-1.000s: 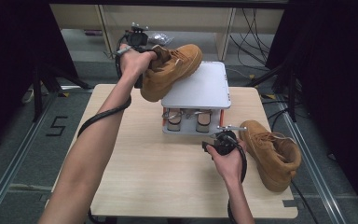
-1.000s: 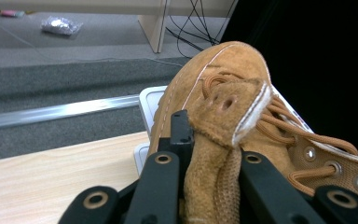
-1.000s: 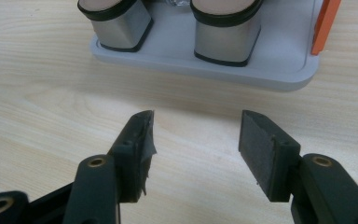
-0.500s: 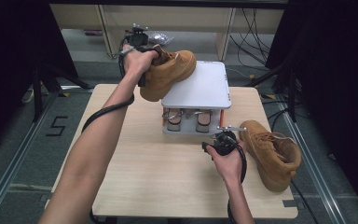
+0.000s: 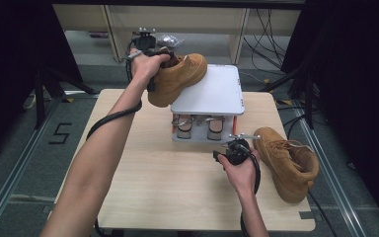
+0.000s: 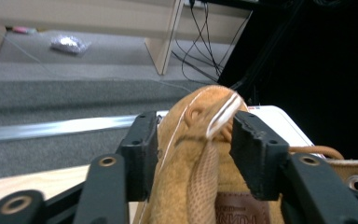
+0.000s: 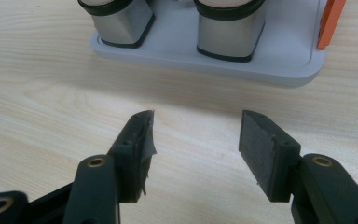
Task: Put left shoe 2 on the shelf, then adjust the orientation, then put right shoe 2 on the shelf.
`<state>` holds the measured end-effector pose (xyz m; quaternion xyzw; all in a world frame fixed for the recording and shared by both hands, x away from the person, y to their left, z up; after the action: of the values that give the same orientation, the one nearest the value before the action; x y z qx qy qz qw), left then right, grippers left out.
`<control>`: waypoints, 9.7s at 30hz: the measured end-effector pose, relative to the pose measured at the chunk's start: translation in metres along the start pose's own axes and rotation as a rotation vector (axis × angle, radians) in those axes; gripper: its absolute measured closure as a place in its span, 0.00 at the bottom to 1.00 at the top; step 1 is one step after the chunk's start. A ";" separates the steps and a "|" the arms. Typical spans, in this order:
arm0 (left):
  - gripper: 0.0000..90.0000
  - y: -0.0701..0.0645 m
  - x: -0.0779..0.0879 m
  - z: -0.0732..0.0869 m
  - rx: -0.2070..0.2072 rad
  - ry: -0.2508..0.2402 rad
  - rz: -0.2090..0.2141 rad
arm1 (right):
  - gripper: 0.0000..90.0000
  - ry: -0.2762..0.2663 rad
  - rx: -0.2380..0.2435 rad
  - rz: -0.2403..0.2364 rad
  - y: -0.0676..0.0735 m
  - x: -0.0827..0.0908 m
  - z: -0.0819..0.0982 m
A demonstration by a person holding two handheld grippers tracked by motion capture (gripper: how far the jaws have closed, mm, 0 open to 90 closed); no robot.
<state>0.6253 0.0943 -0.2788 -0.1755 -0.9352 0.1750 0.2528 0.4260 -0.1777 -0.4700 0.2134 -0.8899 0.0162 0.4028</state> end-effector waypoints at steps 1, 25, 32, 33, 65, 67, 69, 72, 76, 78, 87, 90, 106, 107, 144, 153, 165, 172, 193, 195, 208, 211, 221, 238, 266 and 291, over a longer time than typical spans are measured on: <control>0.54 -0.001 0.001 -0.001 -0.001 -0.008 0.002 | 0.51 -0.010 0.021 0.007 -0.001 -0.001 0.001; 0.77 0.009 0.071 -0.027 0.046 -0.096 0.142 | 0.51 -0.008 0.014 0.014 0.005 -0.003 0.000; 1.00 0.038 0.092 -0.012 -0.025 -0.104 0.093 | 0.52 -0.002 0.003 0.018 0.006 -0.002 0.003; 1.00 0.044 0.092 -0.007 -0.029 -0.090 0.082 | 0.53 -0.001 0.017 0.014 0.006 -0.002 0.003; 1.00 0.080 0.056 0.090 -0.166 0.089 0.062 | 1.00 -0.222 0.268 -0.112 0.099 0.014 -0.129; 1.00 0.080 0.056 0.090 -0.168 0.088 0.062 | 1.00 -0.208 0.271 -0.114 0.104 0.008 -0.135; 1.00 0.080 0.056 0.090 -0.169 0.088 0.063 | 1.00 -0.200 0.257 -0.122 0.109 0.001 -0.140; 1.00 0.080 0.056 0.090 -0.171 0.090 0.064 | 1.00 -0.203 0.271 -0.116 0.110 -0.009 -0.144; 1.00 0.080 0.056 0.090 -0.171 0.090 0.063 | 1.00 -0.201 0.266 -0.111 0.114 -0.018 -0.149; 1.00 0.079 0.056 0.090 -0.174 0.094 0.060 | 1.00 -0.204 0.260 -0.104 0.114 -0.021 -0.151; 1.00 0.078 0.056 0.090 -0.179 0.099 0.060 | 1.00 -0.200 0.263 -0.074 0.118 -0.032 -0.159; 1.00 0.079 0.057 0.090 -0.184 0.109 0.059 | 1.00 -0.209 0.263 -0.081 0.120 -0.034 -0.161; 1.00 0.063 0.057 0.091 -0.159 0.137 0.111 | 1.00 -0.200 0.249 -0.050 0.107 -0.023 -0.161; 1.00 0.061 0.056 0.092 -0.161 0.140 0.114 | 1.00 -0.194 0.256 -0.053 0.104 -0.022 -0.161; 1.00 0.012 0.043 0.111 -0.203 0.214 0.164 | 1.00 -0.103 0.254 0.035 0.062 0.005 -0.158; 0.89 0.020 0.051 0.109 -0.258 0.159 0.130 | 0.91 -0.070 0.279 0.062 0.052 0.021 -0.158; 0.70 0.045 0.077 0.117 -0.291 0.123 0.084 | 0.79 -0.015 0.278 0.139 0.007 0.043 -0.143; 0.58 0.060 0.089 0.125 -0.302 0.122 0.062 | 0.73 0.010 0.245 0.158 -0.014 0.053 -0.127; 0.51 0.108 0.129 0.173 -0.253 0.088 0.018 | 0.63 0.076 0.180 0.226 -0.086 0.099 -0.070; 0.51 0.110 0.132 0.176 -0.250 0.085 0.017 | 0.64 0.085 0.134 0.223 -0.089 0.101 -0.067; 0.50 0.117 0.139 0.190 -0.232 0.082 0.007 | 0.62 0.097 0.120 0.233 -0.104 0.106 -0.053; 0.50 0.117 0.140 0.193 -0.236 0.084 0.008 | 0.61 0.103 0.100 0.217 -0.107 0.111 -0.052; 0.50 0.118 0.143 0.201 -0.235 0.079 0.009 | 0.60 0.105 0.027 0.289 -0.123 0.127 -0.039; 0.50 0.118 0.146 0.210 -0.226 0.076 0.013 | 0.56 0.151 0.057 0.292 -0.150 0.145 -0.028; 0.49 0.127 0.156 0.243 -0.192 0.074 0.033 | 0.60 0.345 -0.091 0.266 -0.179 0.131 0.003; 0.49 0.117 0.149 0.262 -0.224 0.066 0.037 | 0.93 0.464 0.031 0.278 -0.179 0.113 0.004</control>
<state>0.3923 0.1964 -0.4784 -0.2257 -0.9367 0.0682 0.2589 0.4273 -0.3822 -0.4161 0.0859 -0.7943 0.1333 0.5865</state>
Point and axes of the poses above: each handheld gripper's, and its own axes: x roughly backward along the jaws, z roughly out of its underside, y roughly to its left, the point moved 2 cm from there along -x, roughly forward along the jaws, and after that the axes turned 10 degrees about x, right-handed, at the moved point
